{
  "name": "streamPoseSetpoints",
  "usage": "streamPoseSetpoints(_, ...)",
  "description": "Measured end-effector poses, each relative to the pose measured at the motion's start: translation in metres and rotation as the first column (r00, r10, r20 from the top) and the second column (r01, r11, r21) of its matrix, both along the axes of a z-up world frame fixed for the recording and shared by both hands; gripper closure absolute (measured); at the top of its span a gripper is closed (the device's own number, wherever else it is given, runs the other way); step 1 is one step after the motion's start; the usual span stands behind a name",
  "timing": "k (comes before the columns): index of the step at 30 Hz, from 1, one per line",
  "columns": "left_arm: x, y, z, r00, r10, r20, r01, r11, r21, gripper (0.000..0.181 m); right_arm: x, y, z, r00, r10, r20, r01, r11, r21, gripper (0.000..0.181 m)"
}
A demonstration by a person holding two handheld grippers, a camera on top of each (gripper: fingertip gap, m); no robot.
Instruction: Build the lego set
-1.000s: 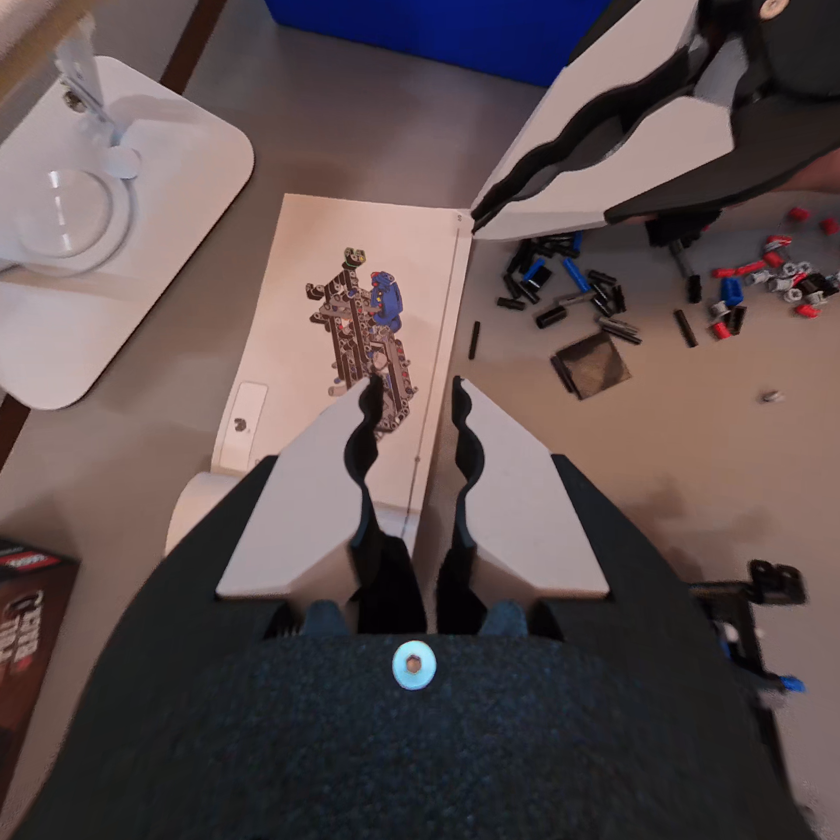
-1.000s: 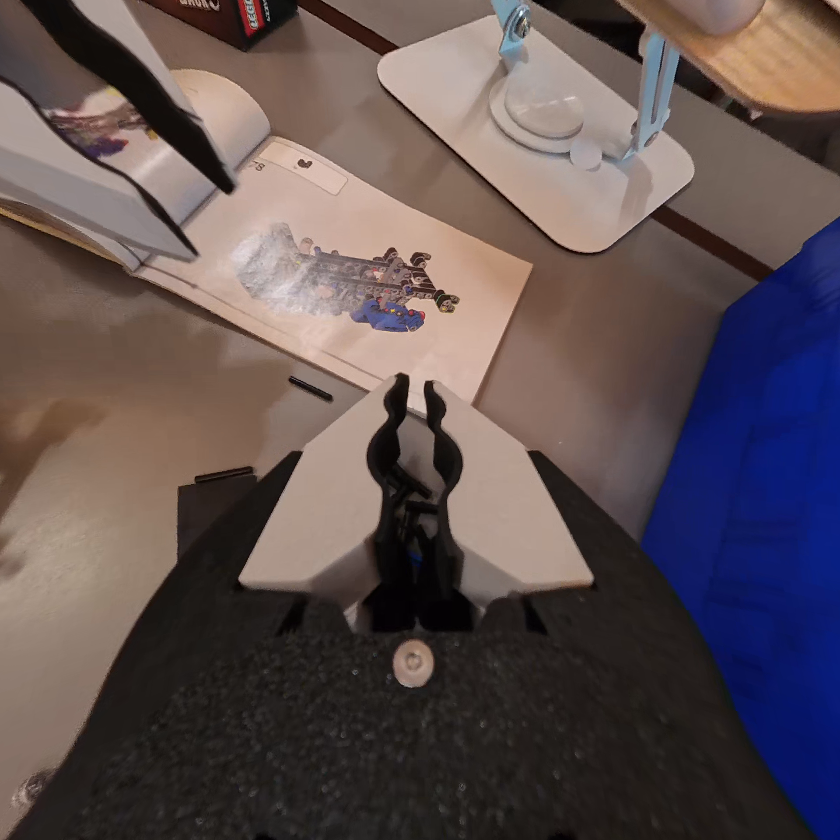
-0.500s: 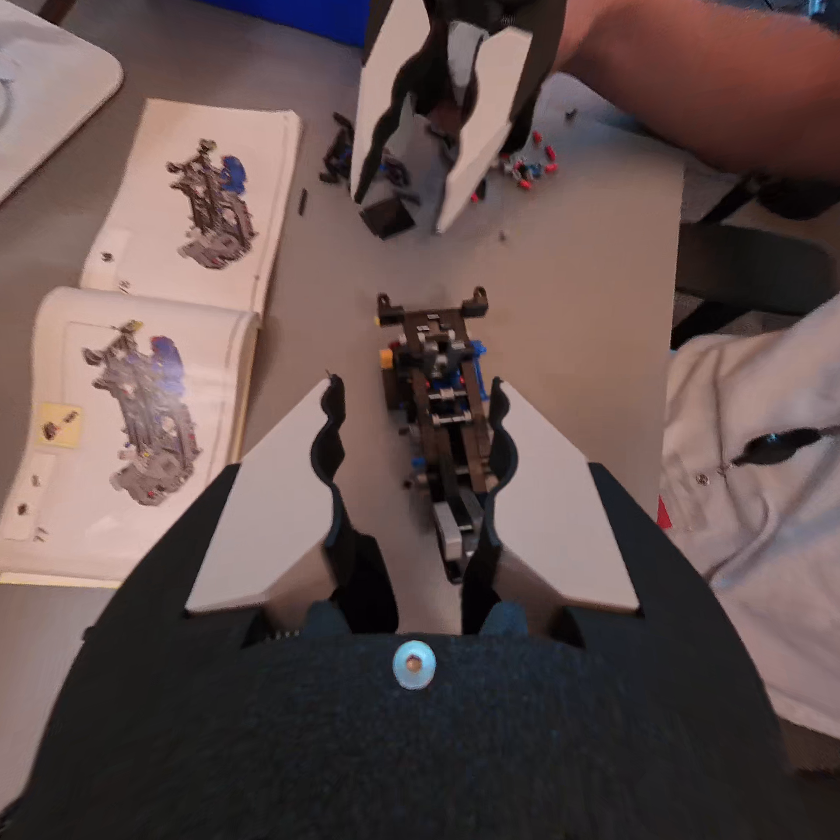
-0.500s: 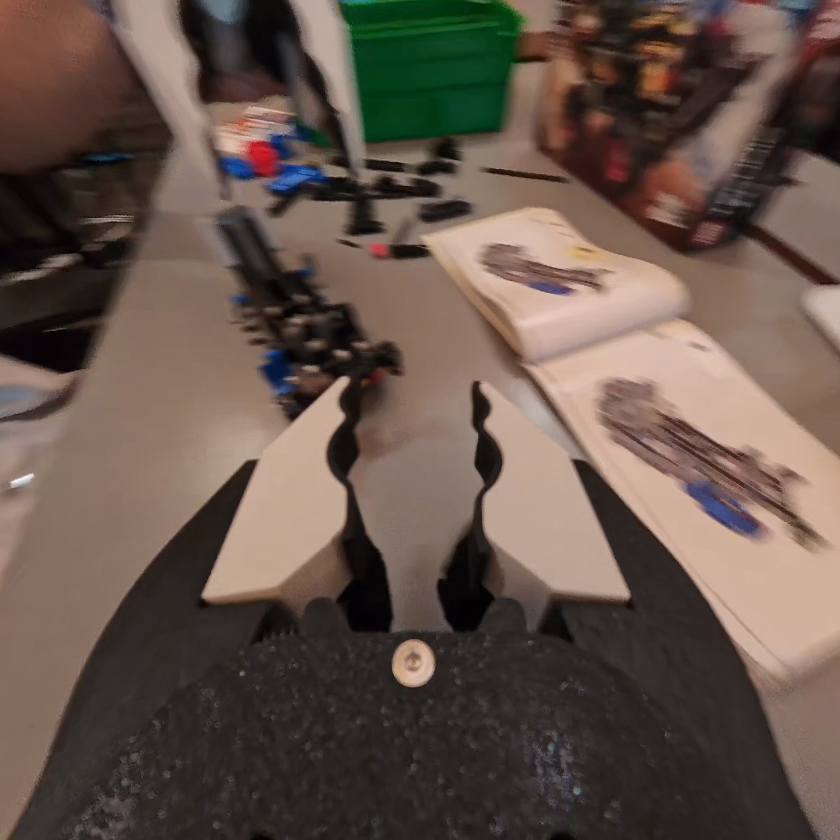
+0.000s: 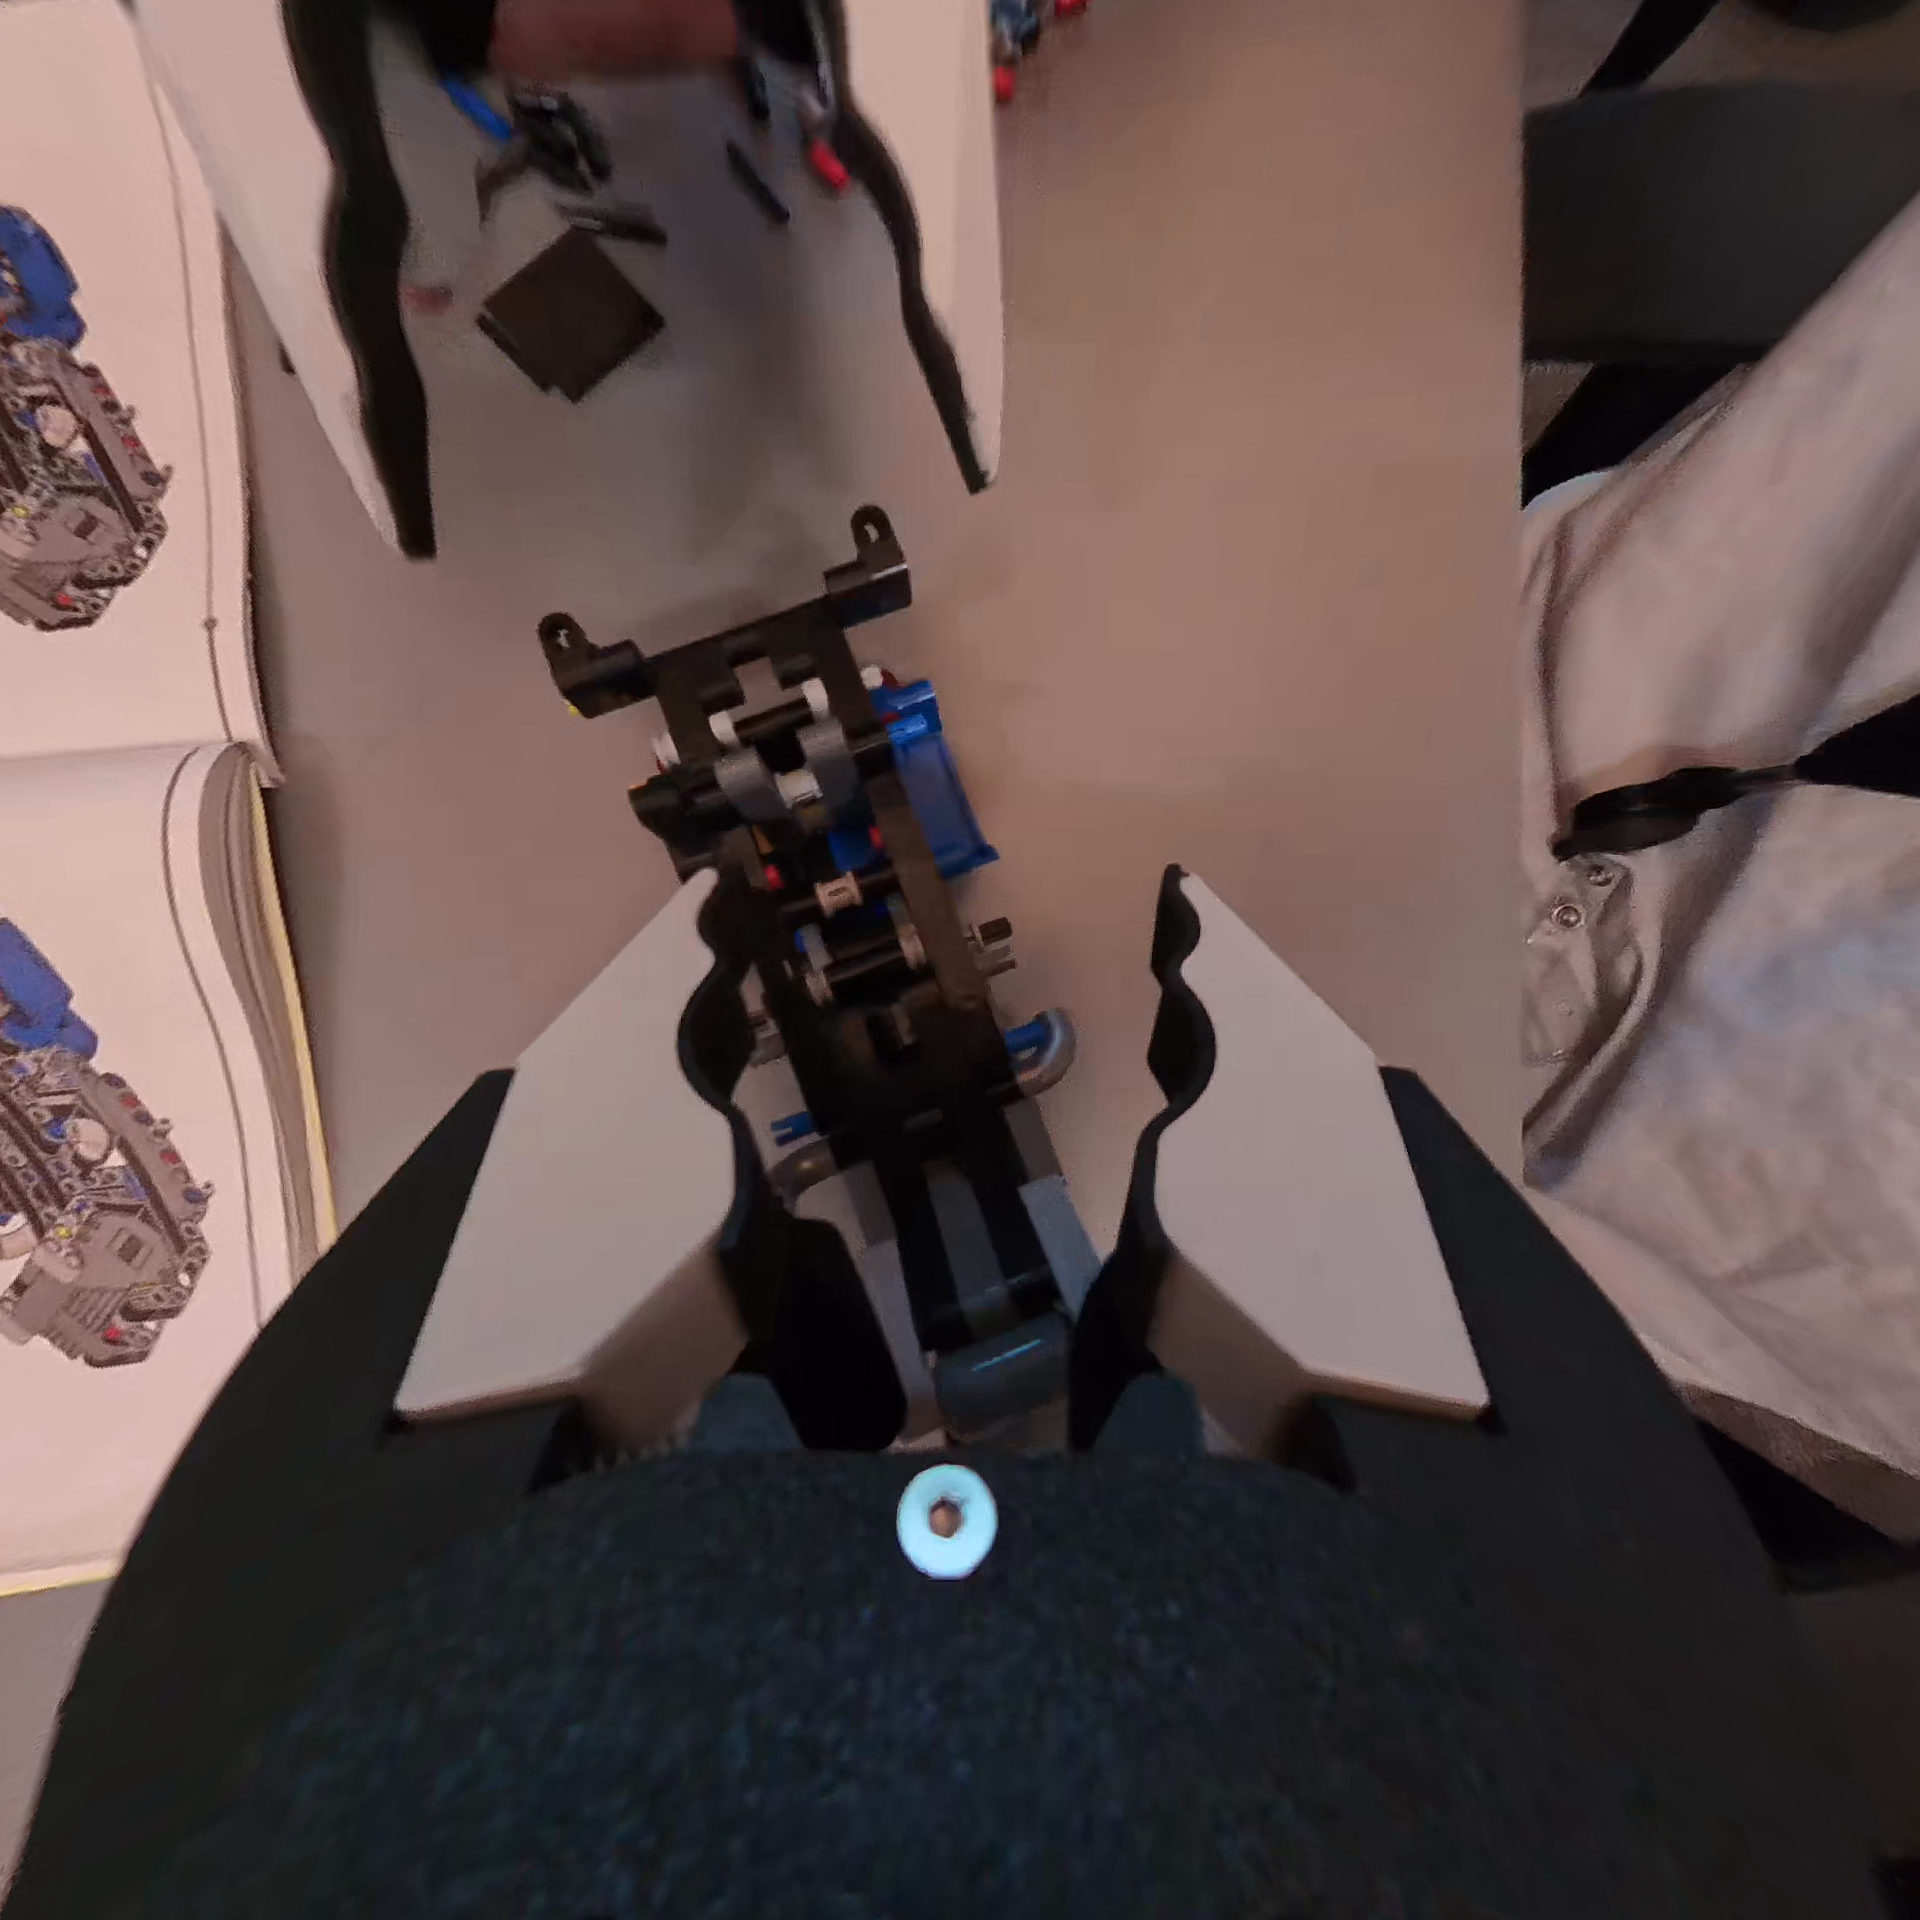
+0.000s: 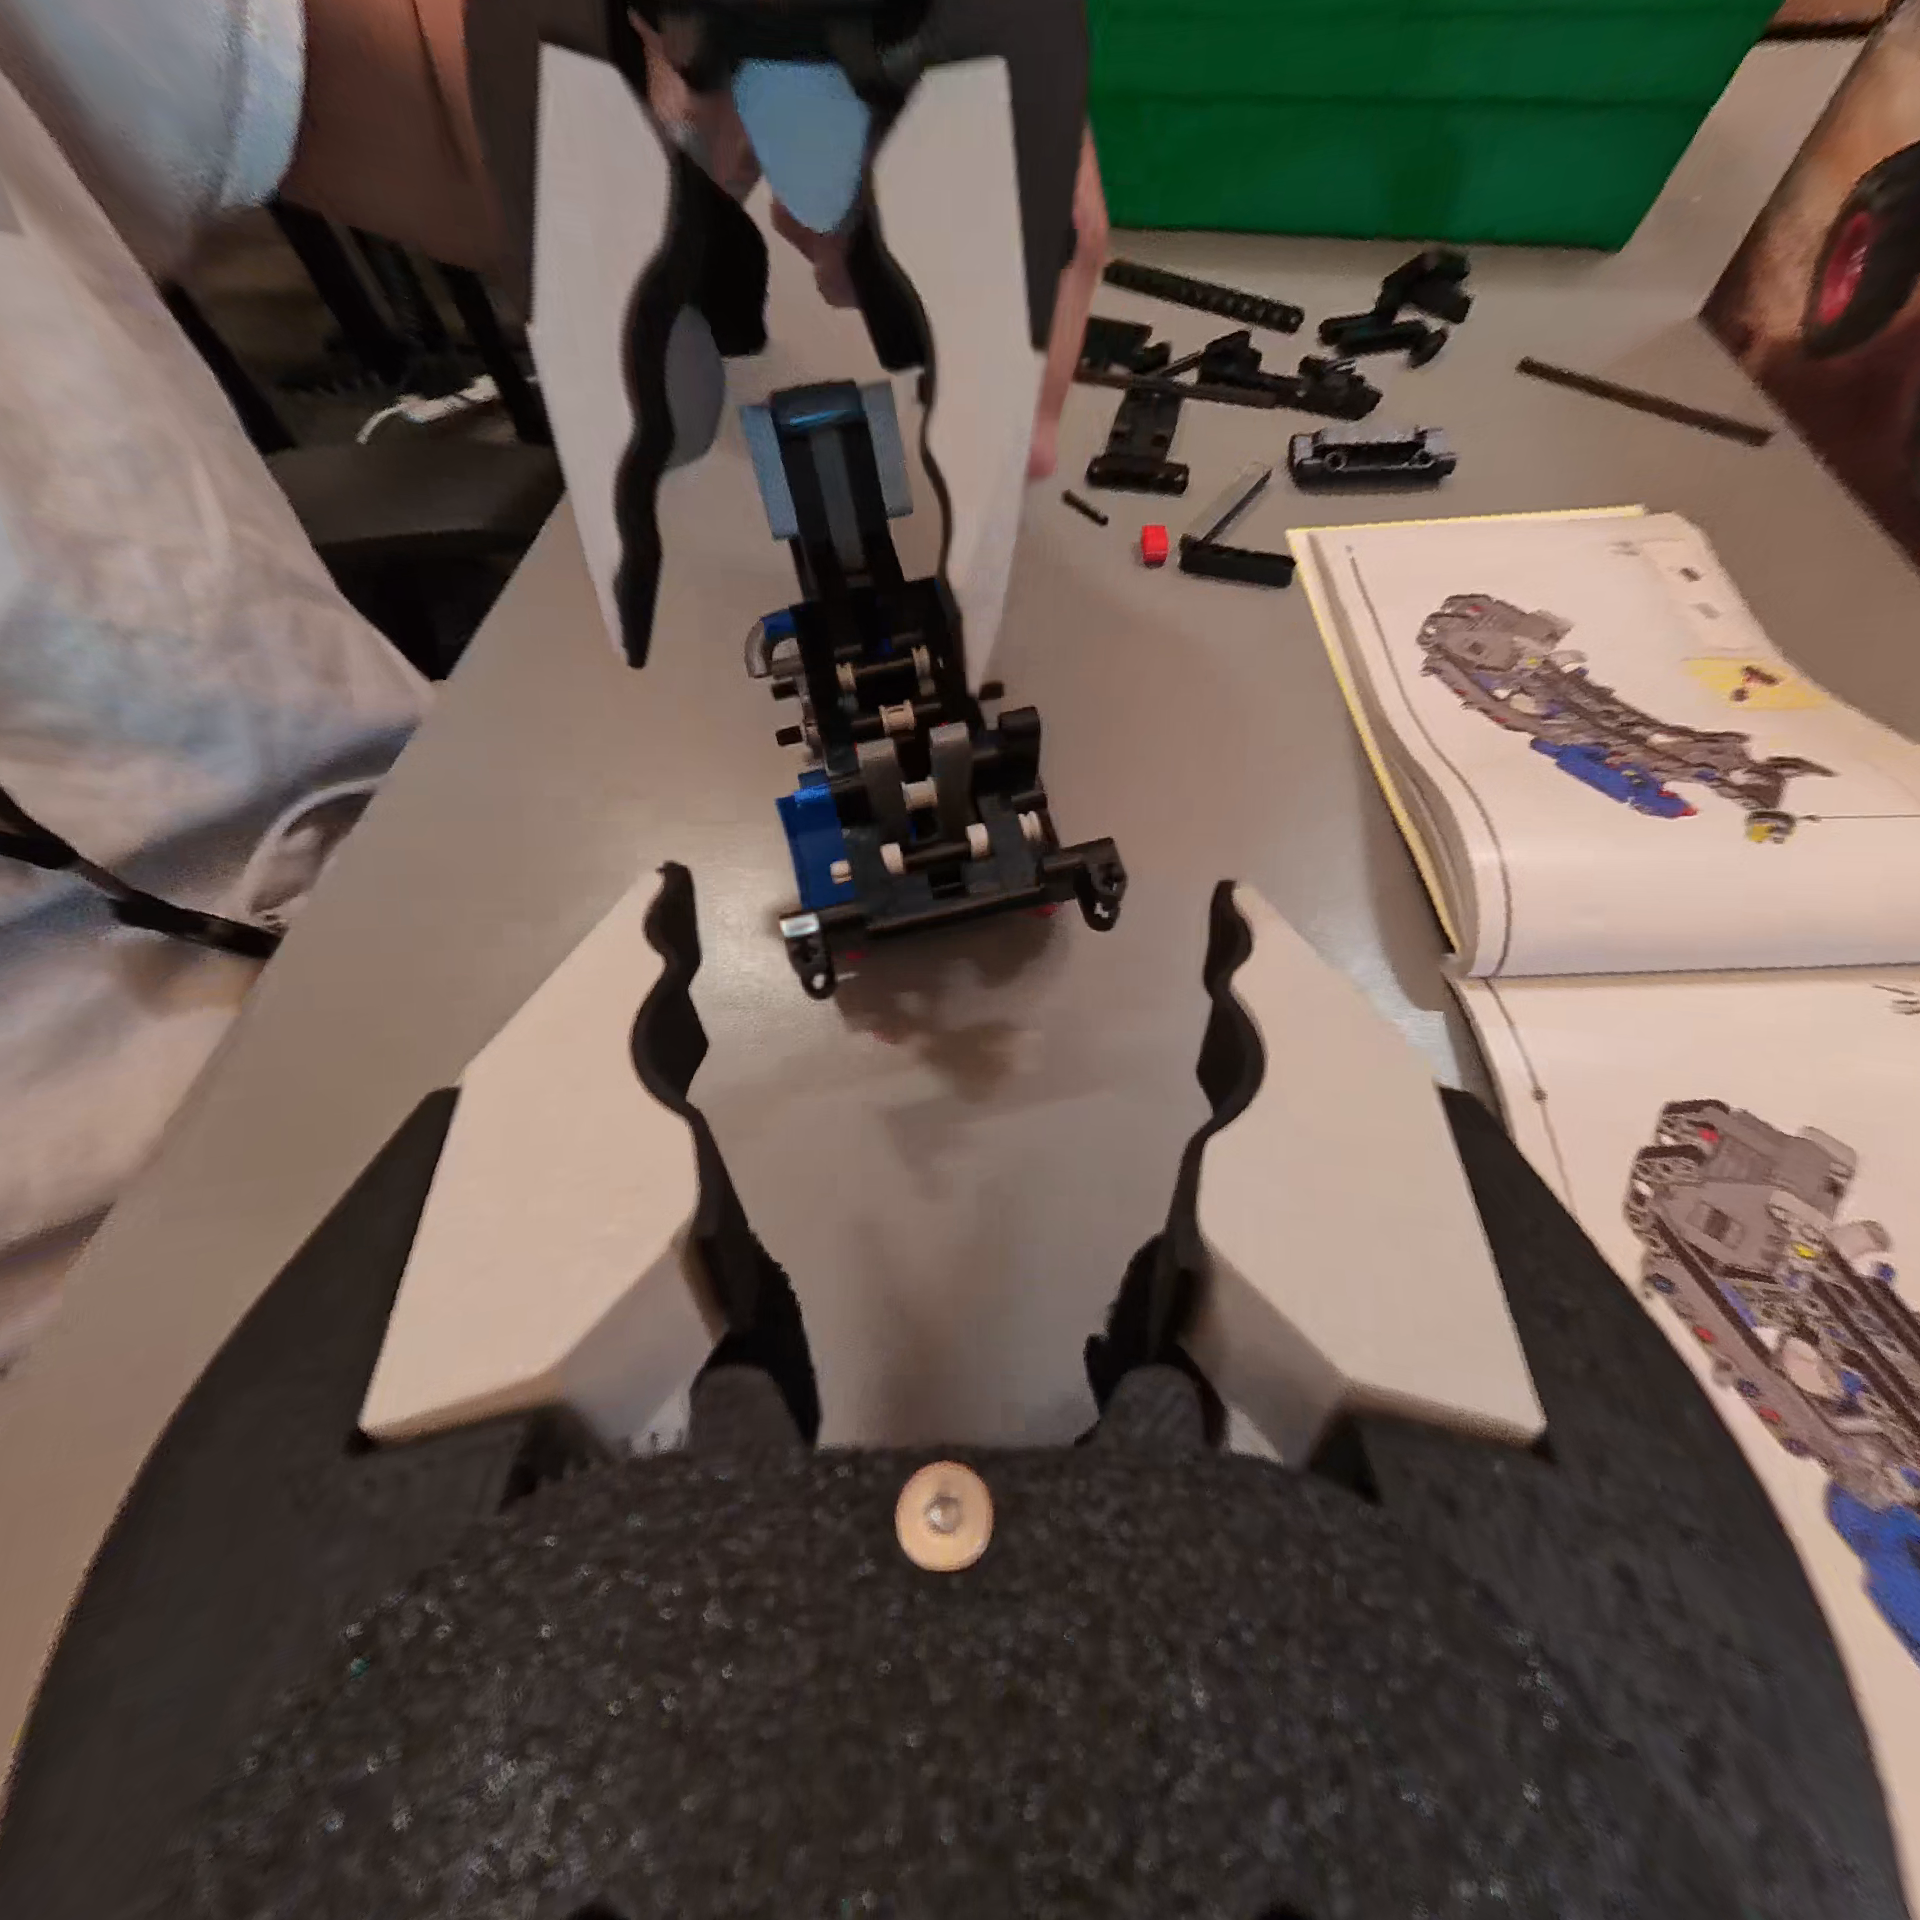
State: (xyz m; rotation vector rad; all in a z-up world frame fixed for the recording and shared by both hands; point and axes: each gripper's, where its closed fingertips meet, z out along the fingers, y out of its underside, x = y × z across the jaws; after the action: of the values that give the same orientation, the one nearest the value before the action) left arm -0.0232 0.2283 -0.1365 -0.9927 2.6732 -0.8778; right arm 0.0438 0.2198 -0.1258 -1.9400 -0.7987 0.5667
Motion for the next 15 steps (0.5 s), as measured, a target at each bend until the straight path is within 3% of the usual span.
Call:
streamPoseSetpoints(1, -0.001, 0.0, 0.002, 1.0, 0.011, 0.025, -0.01, 1.0, -0.013, 0.106, -0.001, 0.001, -0.005, 1.0, 0.022, -0.012, -0.022, 0.999, -0.026, 0.082)
streamPoseSetpoints(3, 0.001, 0.003, 0.014, 0.991, 0.06, 0.118, -0.055, 0.997, -0.047, 0.109, -0.007, 0.005, -0.014, 0.998, 0.058, -0.022, -0.059, 0.997, -0.044, 0.081)
streamPoseSetpoints(6, -0.011, 0.009, 0.048, 0.964, 0.17, 0.204, -0.112, 0.957, -0.268, 0.109, -0.017, 0.009, -0.024, 0.993, 0.117, -0.009, -0.117, 0.992, -0.039, 0.082)
streamPoseSetpoints(8, -0.023, 0.022, 0.054, 0.942, 0.239, 0.236, -0.146, 0.924, -0.353, 0.105, -0.023, 0.008, -0.026, 0.989, 0.146, -0.016, -0.147, 0.988, -0.045, 0.091)
streamPoseSetpoints(11, -0.04, 0.043, 0.029, 0.919, 0.297, 0.26, -0.207, 0.924, -0.323, 0.093, -0.022, 0.007, -0.021, 0.985, 0.17, -0.031, -0.171, 0.984, -0.043, 0.102)
streamPoseSetpoints(15, -0.05, 0.045, 0.001, 0.917, 0.286, 0.276, -0.203, 0.934, -0.295, 0.09, -0.023, 0.006, -0.019, 0.978, 0.2, -0.063, -0.203, 0.978, -0.041, 0.111)
